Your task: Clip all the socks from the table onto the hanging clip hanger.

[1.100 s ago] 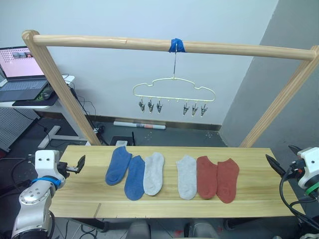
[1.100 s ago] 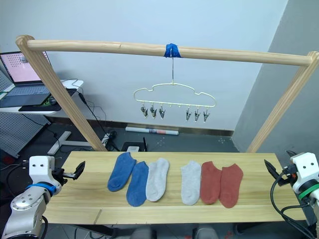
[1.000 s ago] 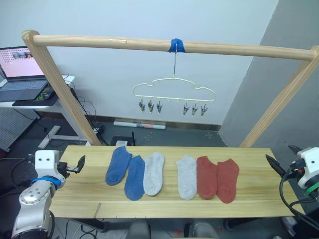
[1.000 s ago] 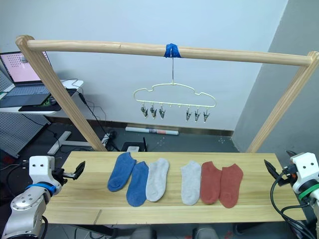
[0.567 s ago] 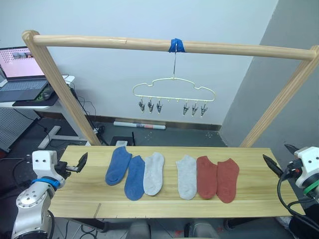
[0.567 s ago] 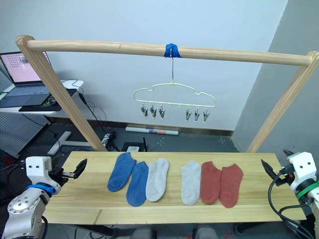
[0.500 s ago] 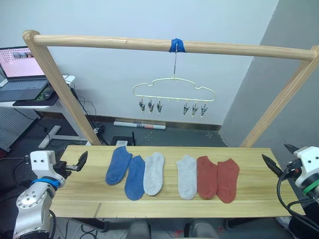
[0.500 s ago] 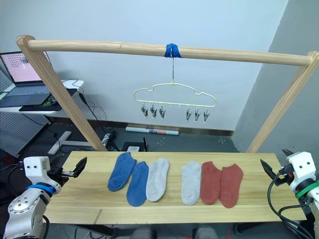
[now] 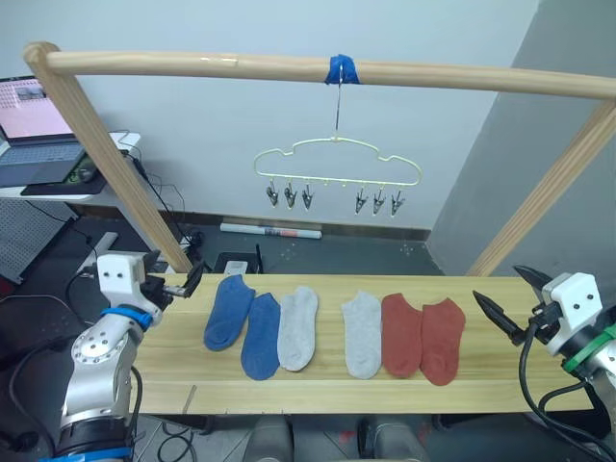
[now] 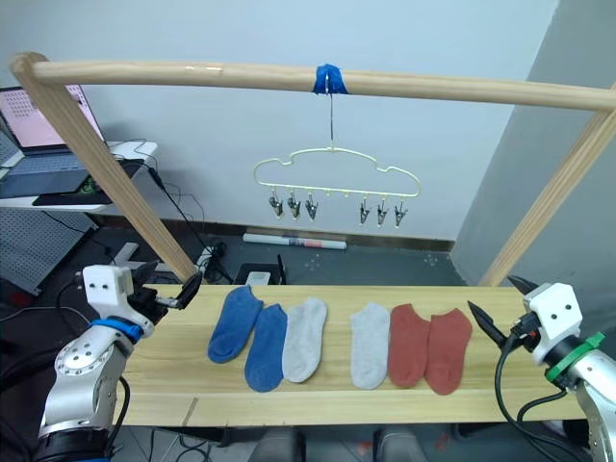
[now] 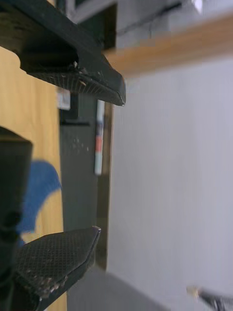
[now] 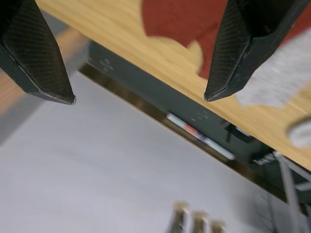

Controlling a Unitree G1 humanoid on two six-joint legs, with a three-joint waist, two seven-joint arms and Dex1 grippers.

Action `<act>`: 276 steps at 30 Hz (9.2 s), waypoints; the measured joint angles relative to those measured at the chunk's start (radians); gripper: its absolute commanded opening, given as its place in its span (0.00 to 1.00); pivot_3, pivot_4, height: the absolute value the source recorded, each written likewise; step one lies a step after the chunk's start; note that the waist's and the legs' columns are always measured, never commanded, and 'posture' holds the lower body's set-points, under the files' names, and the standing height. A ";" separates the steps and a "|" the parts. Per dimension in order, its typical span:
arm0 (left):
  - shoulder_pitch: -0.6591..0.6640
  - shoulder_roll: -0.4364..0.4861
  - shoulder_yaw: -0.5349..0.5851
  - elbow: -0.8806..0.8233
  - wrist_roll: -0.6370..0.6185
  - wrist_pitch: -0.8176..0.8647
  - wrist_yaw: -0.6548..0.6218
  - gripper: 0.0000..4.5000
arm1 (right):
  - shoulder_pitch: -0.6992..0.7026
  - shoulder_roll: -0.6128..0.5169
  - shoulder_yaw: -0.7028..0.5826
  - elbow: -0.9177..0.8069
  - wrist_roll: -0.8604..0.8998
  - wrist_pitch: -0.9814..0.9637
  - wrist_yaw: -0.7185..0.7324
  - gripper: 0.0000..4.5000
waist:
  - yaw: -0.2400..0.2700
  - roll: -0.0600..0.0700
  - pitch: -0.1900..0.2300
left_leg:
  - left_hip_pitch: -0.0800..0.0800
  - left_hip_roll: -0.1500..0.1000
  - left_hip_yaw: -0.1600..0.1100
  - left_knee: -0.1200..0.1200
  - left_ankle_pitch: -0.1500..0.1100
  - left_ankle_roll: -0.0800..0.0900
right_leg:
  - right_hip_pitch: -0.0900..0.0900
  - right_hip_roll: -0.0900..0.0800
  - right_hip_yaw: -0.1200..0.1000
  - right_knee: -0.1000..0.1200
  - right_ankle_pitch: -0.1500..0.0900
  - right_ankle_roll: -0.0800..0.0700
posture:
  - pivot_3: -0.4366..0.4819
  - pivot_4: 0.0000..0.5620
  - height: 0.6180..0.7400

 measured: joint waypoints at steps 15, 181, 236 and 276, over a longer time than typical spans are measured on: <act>-0.157 -0.100 -0.085 -0.204 -0.026 0.124 0.039 0.71 | -0.275 -0.014 0.126 -0.316 0.218 0.349 -0.134 1.00 | -0.046 -0.009 0.114 | -0.019 0.001 -0.005 0.000 0.000 0.000 | -0.014 0.002 -0.002 0.000 0.003 0.008 | 0.33 0.61 1.00; -0.469 -0.196 -0.082 -0.106 -0.005 0.114 0.193 0.14 | -0.270 0.105 0.358 -0.183 0.034 0.397 -0.408 1.00 | -0.056 -0.011 0.181 | -0.040 0.000 -0.007 0.002 0.001 0.000 | -0.035 0.003 -0.002 0.000 0.002 0.011 | 0.37 0.68 1.00; -0.518 -0.061 -0.063 -0.200 -0.249 0.485 0.000 0.10 | -0.523 0.133 0.570 0.080 -0.257 0.206 -0.139 0.00 | -0.066 -0.004 0.209 | -0.040 0.002 -0.007 0.001 0.001 -0.002 | -0.037 0.007 0.000 0.000 0.003 0.012 | 0.37 0.70 1.00; -0.552 -0.052 -0.017 -0.250 -0.374 0.652 0.070 0.10 | -1.030 0.474 0.780 0.664 -0.513 -0.181 -0.110 0.00 | -0.059 -0.004 0.211 | -0.051 0.002 -0.009 0.016 0.000 -0.003 | -0.046 0.005 -0.003 0.015 0.006 0.006 | 0.38 0.66 1.00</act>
